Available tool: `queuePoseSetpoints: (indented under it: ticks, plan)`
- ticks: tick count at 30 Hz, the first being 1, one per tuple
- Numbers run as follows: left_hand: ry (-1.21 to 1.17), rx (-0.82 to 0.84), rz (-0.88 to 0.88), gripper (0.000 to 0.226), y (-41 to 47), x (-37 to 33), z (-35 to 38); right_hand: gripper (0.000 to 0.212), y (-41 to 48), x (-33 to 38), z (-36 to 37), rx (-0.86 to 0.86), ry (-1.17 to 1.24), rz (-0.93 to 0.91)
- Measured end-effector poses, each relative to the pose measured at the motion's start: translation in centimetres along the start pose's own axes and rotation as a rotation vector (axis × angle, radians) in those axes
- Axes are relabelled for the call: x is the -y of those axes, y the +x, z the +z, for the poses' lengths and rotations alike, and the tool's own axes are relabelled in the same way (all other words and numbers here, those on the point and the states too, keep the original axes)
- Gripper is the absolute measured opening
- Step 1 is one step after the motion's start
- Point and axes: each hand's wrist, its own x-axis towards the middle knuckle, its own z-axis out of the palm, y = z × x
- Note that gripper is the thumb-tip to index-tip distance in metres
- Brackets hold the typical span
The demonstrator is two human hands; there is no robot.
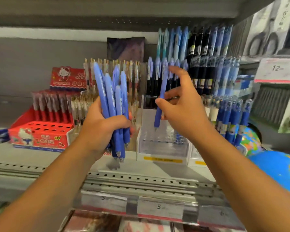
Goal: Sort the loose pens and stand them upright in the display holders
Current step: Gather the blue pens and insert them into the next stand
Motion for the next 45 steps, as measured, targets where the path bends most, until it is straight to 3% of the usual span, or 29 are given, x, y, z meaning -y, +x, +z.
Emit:
queuePoseSetpoints:
  ticks: [2,6,16,19,27,33,38,41,43,45]
  plan:
    - [-0.011,0.002,0.007,0.052,0.0,-0.1,-0.3,0.074,0.6,0.4,0.3,-0.021,-0.067,-0.010]
    - [0.029,0.026,0.044,0.036,0.0,-0.2,-0.2,0.082,1.8,0.6,1.8,-0.044,-0.102,0.039]
    - [0.030,0.069,0.073,0.045,-0.2,0.2,-0.3,0.066,1.3,-1.5,4.1,-0.066,-0.218,0.052]
    - [0.031,0.069,0.074,0.047,-0.2,0.5,-0.3,0.065,1.3,-1.9,4.6,-0.032,-0.267,0.052]
    - [0.011,0.105,0.032,0.050,0.1,0.8,0.0,0.039,0.6,-2.9,4.6,0.116,-0.421,0.070]
    - [0.048,0.150,-0.007,0.055,0.1,1.0,0.1,0.038,0.5,-2.7,4.6,0.098,-0.419,0.091]
    - [0.104,0.144,0.004,0.054,0.3,1.3,0.1,0.025,-0.5,-2.3,3.9,0.081,-0.552,0.069]
    - [0.087,0.139,-0.007,0.053,0.2,1.3,0.1,0.008,-0.9,-1.2,3.6,0.000,-0.201,0.031]
    - [0.085,0.145,-0.001,0.055,0.2,1.3,0.1,0.012,-1.1,-0.1,3.7,0.129,0.210,0.105]
    - [0.079,0.154,0.004,0.057,0.2,1.3,0.2,0.015,-1.3,0.4,3.7,0.248,0.409,0.118]
